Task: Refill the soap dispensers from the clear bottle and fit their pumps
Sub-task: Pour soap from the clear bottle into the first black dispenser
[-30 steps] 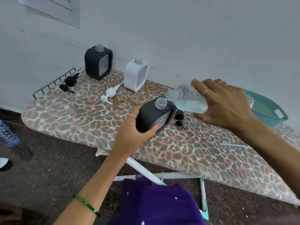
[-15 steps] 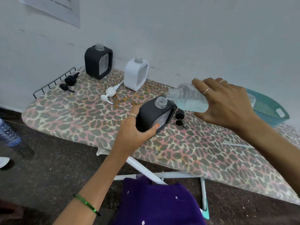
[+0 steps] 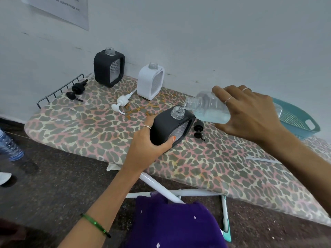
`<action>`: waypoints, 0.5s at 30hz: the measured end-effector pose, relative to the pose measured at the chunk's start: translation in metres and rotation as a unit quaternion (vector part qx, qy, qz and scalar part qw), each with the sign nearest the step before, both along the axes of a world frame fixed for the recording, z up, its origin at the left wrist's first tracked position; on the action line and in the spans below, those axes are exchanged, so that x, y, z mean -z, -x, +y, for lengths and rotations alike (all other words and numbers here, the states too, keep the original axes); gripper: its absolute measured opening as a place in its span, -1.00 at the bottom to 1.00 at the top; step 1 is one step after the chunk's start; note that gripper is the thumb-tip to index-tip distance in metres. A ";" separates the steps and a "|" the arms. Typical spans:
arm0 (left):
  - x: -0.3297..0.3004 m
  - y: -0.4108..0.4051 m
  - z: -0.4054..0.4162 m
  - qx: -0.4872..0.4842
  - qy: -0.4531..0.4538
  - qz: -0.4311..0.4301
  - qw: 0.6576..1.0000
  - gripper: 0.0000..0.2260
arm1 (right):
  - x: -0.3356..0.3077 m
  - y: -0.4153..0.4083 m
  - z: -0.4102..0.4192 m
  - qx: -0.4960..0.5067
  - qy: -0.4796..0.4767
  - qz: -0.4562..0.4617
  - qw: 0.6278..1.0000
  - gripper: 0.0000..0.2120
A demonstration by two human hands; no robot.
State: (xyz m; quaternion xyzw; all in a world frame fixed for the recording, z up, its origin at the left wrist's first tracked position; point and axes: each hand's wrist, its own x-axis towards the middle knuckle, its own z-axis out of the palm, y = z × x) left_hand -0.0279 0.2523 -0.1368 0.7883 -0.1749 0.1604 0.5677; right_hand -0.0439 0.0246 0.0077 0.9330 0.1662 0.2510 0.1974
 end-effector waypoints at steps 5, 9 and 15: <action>-0.001 0.001 0.000 -0.005 0.003 0.012 1.000 -0.48 | 0.000 0.000 0.000 0.001 -0.001 0.003 1.000 -0.31; -0.001 0.001 0.000 -0.003 0.003 0.004 1.000 -0.48 | -0.001 0.000 0.000 -0.001 0.002 0.001 1.000 -0.31; -0.005 0.003 0.000 0.009 0.012 -0.005 1.000 -0.60 | -0.001 0.000 0.002 -0.005 0.004 0.000 1.000 -0.33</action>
